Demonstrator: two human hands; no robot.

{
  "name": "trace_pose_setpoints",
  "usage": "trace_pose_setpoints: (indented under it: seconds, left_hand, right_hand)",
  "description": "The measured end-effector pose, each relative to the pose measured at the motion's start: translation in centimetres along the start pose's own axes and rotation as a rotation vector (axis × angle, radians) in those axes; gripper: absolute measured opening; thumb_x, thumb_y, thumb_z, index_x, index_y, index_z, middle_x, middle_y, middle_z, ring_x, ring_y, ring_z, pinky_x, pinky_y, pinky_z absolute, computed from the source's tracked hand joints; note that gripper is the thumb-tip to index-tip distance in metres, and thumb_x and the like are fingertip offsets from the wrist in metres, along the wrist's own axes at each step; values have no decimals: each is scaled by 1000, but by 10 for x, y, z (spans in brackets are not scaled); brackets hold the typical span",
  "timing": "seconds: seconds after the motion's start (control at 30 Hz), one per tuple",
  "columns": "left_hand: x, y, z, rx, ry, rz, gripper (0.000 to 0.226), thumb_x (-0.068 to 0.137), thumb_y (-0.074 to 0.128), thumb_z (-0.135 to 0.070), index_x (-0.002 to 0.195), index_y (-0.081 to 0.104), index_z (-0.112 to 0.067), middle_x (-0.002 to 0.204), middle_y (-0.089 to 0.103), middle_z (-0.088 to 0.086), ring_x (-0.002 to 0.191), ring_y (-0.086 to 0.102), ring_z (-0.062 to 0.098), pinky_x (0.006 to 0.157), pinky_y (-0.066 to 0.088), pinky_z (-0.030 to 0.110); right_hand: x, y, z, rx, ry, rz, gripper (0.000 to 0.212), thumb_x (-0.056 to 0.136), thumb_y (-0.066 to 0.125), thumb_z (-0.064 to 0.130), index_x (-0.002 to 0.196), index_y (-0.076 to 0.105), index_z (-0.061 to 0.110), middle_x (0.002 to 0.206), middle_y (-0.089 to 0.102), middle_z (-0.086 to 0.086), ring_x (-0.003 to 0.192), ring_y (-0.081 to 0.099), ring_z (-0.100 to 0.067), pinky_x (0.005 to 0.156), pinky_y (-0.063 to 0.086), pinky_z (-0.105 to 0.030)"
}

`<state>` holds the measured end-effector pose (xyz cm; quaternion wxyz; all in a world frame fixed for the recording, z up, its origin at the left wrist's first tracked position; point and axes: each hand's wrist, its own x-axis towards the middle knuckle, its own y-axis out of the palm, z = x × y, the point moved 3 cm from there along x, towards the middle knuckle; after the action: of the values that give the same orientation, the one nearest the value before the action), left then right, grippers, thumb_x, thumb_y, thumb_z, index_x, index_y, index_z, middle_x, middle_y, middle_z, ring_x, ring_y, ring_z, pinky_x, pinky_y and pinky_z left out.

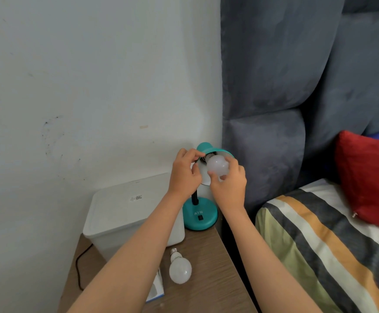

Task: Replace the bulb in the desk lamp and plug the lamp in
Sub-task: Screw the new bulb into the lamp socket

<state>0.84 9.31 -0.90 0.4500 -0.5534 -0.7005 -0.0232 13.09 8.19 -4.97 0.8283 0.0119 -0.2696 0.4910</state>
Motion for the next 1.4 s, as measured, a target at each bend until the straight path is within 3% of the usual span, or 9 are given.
trace_pose_setpoints:
  seconds: [0.13, 0.23, 0.33, 0.47, 0.7, 0.9, 1.07, 1.23, 1.4]
  left_hand:
    - [0, 3, -1, 2, 0, 16, 39, 79, 46, 13, 102, 64, -12, 97, 52, 5, 89, 54, 8, 82, 40, 1]
    - [0, 2, 0, 1, -5, 8, 39, 78, 46, 13, 102, 64, -12, 97, 53, 6, 89, 55, 9, 82, 40, 1]
    - [-1, 0, 2, 5, -4, 1, 39, 78, 46, 13, 102, 64, -12, 96, 52, 5, 90, 56, 10, 82, 40, 1]
    - [-1, 1, 1, 14, 1, 11, 37, 79, 46, 12, 102, 63, -12, 98, 54, 8, 90, 55, 9, 81, 39, 0]
    - [-1, 0, 1, -5, 3, -4, 38, 79, 46, 13, 102, 64, -12, 97, 53, 6, 89, 55, 8, 83, 40, 1]
    - [1, 2, 2, -1, -6, 0, 36, 79, 47, 13, 100, 64, -11, 97, 53, 7, 89, 56, 9, 81, 39, -1]
    - [-2, 1, 2, -14, -8, -6, 38, 79, 47, 14, 100, 65, -13, 96, 53, 5, 87, 53, -2, 80, 39, -1]
    - [-1, 3, 2, -31, -25, -19, 38, 78, 47, 13, 99, 65, -12, 96, 54, 7, 86, 55, 4, 80, 39, 0]
    - [-2, 2, 1, -27, -13, -7, 39, 79, 46, 13, 100, 65, -13, 98, 54, 9, 87, 53, -3, 80, 38, -1]
  right_hand:
    - [2, 2, -6, 79, 170, -61, 55, 82, 70, 37, 119, 47, 4, 96, 62, -11, 85, 63, -24, 58, 37, -13]
    - [-1, 5, -2, 57, 58, -41, 60, 81, 71, 28, 128, 43, 5, 117, 49, -8, 98, 51, -16, 74, 41, -20]
    - [-2, 5, -2, -8, -53, -10, 54, 81, 70, 21, 129, 47, 14, 109, 48, -7, 86, 53, -17, 72, 43, -22]
    - [10, 1, -2, 67, 155, -73, 50, 82, 66, 45, 107, 50, 4, 91, 59, -7, 78, 61, -23, 55, 40, -18]
    - [5, 3, -3, -57, -40, 26, 54, 80, 72, 30, 124, 48, 12, 110, 54, -12, 92, 58, -25, 73, 45, -26]
    - [7, 4, -1, 45, 266, -47, 58, 83, 59, 55, 103, 51, 1, 96, 63, -14, 82, 62, -27, 60, 43, -28]
    - [6, 2, 0, -90, 0, 63, 56, 79, 73, 29, 126, 47, 10, 113, 53, -13, 97, 53, -22, 76, 40, -27]
    - [-1, 17, -7, 38, 32, -46, 33, 83, 69, 26, 105, 56, 6, 102, 63, -10, 96, 58, -28, 77, 43, -27]
    - [-10, 20, -7, 14, 109, -97, 39, 88, 62, 36, 115, 52, 9, 110, 62, -10, 96, 60, -25, 71, 43, -27]
